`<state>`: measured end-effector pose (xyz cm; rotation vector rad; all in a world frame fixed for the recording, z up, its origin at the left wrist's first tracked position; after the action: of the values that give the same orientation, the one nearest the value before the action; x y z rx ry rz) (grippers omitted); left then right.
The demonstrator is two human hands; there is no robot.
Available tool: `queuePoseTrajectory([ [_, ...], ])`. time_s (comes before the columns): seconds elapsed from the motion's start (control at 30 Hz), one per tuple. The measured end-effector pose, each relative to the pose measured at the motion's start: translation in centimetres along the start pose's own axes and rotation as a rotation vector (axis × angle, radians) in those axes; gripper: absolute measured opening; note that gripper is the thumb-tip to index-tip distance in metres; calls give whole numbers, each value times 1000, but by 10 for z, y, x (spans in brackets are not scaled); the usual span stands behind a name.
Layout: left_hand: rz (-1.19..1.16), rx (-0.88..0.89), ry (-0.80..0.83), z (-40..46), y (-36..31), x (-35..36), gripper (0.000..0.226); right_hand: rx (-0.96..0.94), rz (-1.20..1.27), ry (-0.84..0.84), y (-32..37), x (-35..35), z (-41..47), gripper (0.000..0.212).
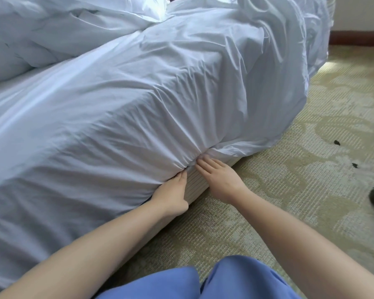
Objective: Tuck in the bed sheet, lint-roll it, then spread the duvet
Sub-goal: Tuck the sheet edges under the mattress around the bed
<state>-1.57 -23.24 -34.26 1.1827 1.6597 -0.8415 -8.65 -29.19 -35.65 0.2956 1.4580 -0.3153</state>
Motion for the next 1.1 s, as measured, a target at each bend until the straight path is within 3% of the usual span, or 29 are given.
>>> queuePoseTrajectory([
  [0.13,-26,22,36,-2,1,-6,84,-11,54,21,8,3,0,75],
  [0.3,-39,21,80,-2,6,-5,85,127,55,20,-3,1,7,74],
  [0.43,5,30,87,-4,2,-4,86,164,2,-37,-11,-17,31,52],
  [0.53,134,58,80,-7,-3,4,90,207,-2,47,-20,-15,48,36],
  [0.73,328,74,50,-7,-3,9,92,208,-56,131,-22,-11,51,43],
  [0.9,424,79,41,-8,-3,15,91,210,77,-66,-5,-2,15,67],
  [1.0,415,87,35,-7,-3,13,90,72,111,-35,13,6,2,78],
  [1.1,401,85,22,-6,-5,10,84,49,132,-49,15,1,7,74],
])
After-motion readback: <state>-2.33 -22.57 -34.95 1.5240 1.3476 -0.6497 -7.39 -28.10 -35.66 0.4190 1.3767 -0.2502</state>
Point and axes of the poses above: each hand's wrist, its own z-axis towards the middle knuckle, its own x-axis out of the palm, y = z × x, the point moved 9 cm from there along z, towards the middle knuckle, and after that the axes turned 8 degrees about -x, right-handed, at the moved point
